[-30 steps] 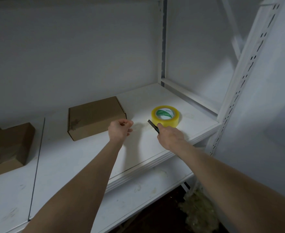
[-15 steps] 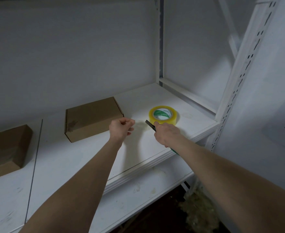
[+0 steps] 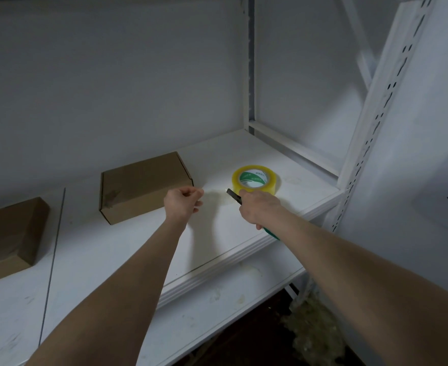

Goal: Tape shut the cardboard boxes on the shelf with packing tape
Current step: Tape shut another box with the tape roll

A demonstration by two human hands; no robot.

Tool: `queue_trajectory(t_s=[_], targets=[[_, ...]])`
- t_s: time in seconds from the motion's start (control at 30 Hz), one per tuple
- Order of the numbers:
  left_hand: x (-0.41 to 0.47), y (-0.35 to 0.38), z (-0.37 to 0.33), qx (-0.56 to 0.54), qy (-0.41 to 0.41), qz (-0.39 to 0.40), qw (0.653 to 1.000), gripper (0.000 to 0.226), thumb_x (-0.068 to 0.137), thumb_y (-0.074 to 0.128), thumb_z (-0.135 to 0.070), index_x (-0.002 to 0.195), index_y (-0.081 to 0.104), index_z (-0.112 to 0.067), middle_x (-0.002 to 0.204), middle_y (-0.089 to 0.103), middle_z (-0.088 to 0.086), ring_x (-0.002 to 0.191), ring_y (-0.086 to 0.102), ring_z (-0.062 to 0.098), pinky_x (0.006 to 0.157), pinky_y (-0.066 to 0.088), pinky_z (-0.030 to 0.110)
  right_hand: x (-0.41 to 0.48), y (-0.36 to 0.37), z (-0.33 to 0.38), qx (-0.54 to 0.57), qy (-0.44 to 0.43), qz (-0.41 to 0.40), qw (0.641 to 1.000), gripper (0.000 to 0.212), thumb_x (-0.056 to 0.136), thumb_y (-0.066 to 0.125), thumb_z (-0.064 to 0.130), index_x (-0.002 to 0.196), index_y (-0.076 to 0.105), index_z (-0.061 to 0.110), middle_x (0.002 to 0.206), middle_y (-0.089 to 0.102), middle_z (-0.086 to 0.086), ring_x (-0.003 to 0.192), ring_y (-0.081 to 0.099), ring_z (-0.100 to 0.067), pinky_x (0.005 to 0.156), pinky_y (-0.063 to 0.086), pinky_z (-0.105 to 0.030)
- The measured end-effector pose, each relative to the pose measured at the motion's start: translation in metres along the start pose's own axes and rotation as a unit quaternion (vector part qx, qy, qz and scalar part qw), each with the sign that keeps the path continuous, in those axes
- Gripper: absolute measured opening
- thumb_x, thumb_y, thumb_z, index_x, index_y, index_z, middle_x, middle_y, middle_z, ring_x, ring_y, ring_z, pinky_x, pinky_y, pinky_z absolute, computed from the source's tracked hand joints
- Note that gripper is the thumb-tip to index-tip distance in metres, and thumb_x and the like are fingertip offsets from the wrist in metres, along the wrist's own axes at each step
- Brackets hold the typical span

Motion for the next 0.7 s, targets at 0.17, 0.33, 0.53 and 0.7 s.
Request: queue_trajectory(t_s=[0.17, 0.33, 0.53, 0.7], targets=[[-0.002, 0.005, -0.005, -0.009, 0.011, 0.032, 0.999, 0.013, 0.085, 0.069, -0.013, 0.073, 0.067, -0.017, 0.075, 0.066, -0.001, 0.054, 0.063, 0.003, 0.050, 0.047, 0.016, -0.004, -0.003, 0.003, -0.007, -0.002, -0.010, 1.000, 0.032, 0.099, 0.035, 0.012, 0.130, 0.043, 0.013, 0.091, 0.048, -0.004, 0.078, 0.065, -0.026, 0.065, 0.040, -0.028], [-0.002, 0.005, -0.005, -0.012, 0.020, 0.044, 0.999, 0.011, 0.086, 0.069, -0.013, 0.075, 0.068, -0.017, 0.077, 0.067, 0.000, 0.059, 0.064, 0.007, 0.050, 0.047, 0.017, -0.003, -0.003, 0.005, -0.010, 0.001, -0.003, 1.000, 0.031, 0.099, 0.035, 0.011, 0.128, 0.044, 0.012, 0.092, 0.053, -0.005, 0.067, 0.061, -0.023, 0.064, 0.041, -0.029], [0.002, 0.001, 0.001, 0.003, 0.008, 0.013, 1.000, 0.007, 0.086, 0.068, -0.014, 0.079, 0.068, -0.012, 0.080, 0.067, 0.000, 0.061, 0.064, 0.010, 0.050, 0.046, 0.017, 0.000, -0.004, 0.003, 0.004, 0.009, 0.031, 0.999, 0.026, 0.096, 0.034, 0.008, 0.118, 0.047, 0.012, 0.076, 0.056, -0.003, 0.045, 0.059, -0.015, 0.051, 0.039, -0.026], [0.004, 0.000, 0.005, 0.026, 0.004, -0.005, 1.000, 0.008, 0.086, 0.068, -0.015, 0.087, 0.070, -0.007, 0.084, 0.068, 0.002, 0.062, 0.066, 0.010, 0.053, 0.047, 0.020, -0.001, -0.006, 0.005, 0.001, 0.010, 0.037, 0.999, 0.026, 0.097, 0.033, 0.008, 0.119, 0.046, 0.011, 0.072, 0.057, -0.003, 0.044, 0.058, -0.014, 0.051, 0.039, -0.026]])
Point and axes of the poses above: each hand's wrist, its own x-axis towards the middle knuckle, its own y-axis out of the palm, z = x × y, the point moved 4 cm from there along x, towards the middle knuckle
